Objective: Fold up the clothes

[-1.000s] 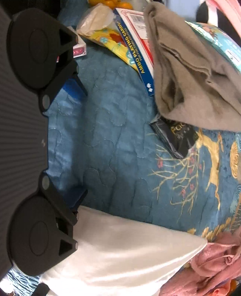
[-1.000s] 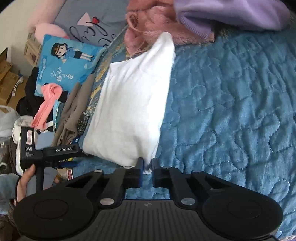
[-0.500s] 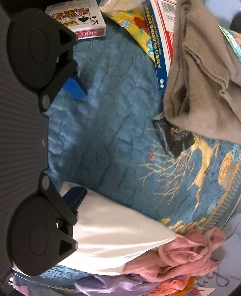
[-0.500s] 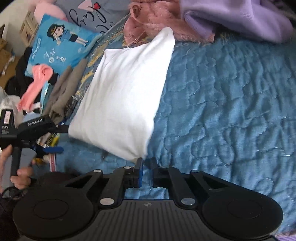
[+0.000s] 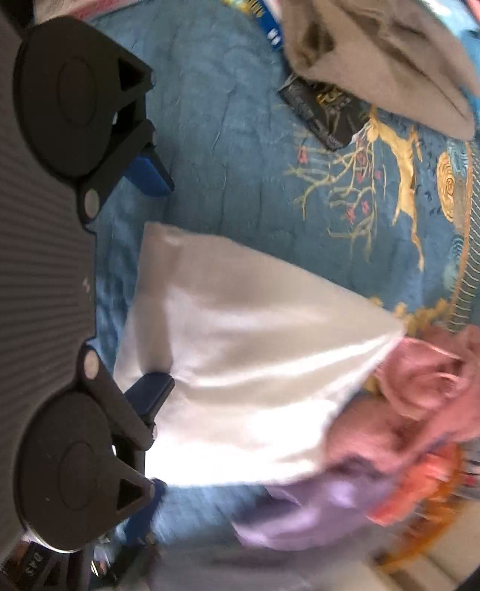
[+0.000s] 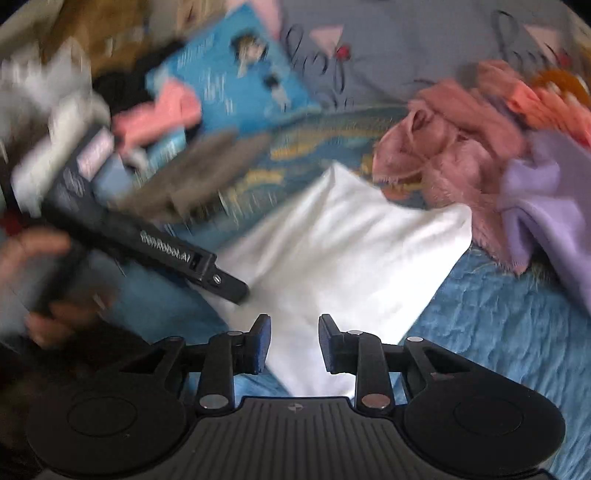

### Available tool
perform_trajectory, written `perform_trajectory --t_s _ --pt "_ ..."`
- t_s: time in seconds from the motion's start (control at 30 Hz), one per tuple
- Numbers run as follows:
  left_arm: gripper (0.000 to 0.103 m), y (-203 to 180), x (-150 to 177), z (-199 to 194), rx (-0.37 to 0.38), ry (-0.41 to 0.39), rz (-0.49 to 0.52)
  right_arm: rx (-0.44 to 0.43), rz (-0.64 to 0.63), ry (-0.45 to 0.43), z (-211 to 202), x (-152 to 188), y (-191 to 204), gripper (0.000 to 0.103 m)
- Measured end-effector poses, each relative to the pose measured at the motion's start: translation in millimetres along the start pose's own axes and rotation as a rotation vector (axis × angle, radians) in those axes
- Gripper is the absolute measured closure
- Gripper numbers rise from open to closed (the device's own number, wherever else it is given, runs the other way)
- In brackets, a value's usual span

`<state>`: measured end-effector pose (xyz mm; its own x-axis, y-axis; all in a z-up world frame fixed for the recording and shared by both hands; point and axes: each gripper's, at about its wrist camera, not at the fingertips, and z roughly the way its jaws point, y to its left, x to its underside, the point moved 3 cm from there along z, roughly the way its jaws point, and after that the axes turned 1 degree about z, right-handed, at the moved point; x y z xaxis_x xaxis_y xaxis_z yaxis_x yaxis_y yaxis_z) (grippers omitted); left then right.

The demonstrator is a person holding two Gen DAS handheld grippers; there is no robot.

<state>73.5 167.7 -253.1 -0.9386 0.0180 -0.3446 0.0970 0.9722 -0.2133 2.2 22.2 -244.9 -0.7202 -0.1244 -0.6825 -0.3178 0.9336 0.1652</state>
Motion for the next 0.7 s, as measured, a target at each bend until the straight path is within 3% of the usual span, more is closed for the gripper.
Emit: perform_trajectory --t_s 0.1,0.27,0.37,0.43,0.53,0.7 --pt "0.0 8.0 0.8 6.2 -0.025 0.03 -0.03 0.03 -0.01 0.067 17.1 10.8 -11.6 0.076" --pt "0.0 10.4 4.3 5.2 -0.063 0.037 -0.031 0.004 0.057 0.064 4.1 6.1 -22.6 0.077" --pt "0.0 8.8 4.4 -12.4 -0.08 -0.029 -0.016 0.007 0.024 -0.012 -18.5 -2.4 -21.3 0.076" --pt "0.0 5.1 0.5 -36.6 -0.073 -0.166 0.015 0.013 -0.046 -0.074 -28.9 -12.1 -22.3 0.073" --pt "0.0 -5.9 -11.0 -52.7 -0.021 -0.292 0.068 0.044 -0.148 -0.117 -21.8 -31.4 -23.4 0.069" --pt "0.0 -36.3 -43.3 -25.4 0.043 -0.301 0.249 0.034 -0.201 -0.102 23.0 -50.7 -29.2 0.068"
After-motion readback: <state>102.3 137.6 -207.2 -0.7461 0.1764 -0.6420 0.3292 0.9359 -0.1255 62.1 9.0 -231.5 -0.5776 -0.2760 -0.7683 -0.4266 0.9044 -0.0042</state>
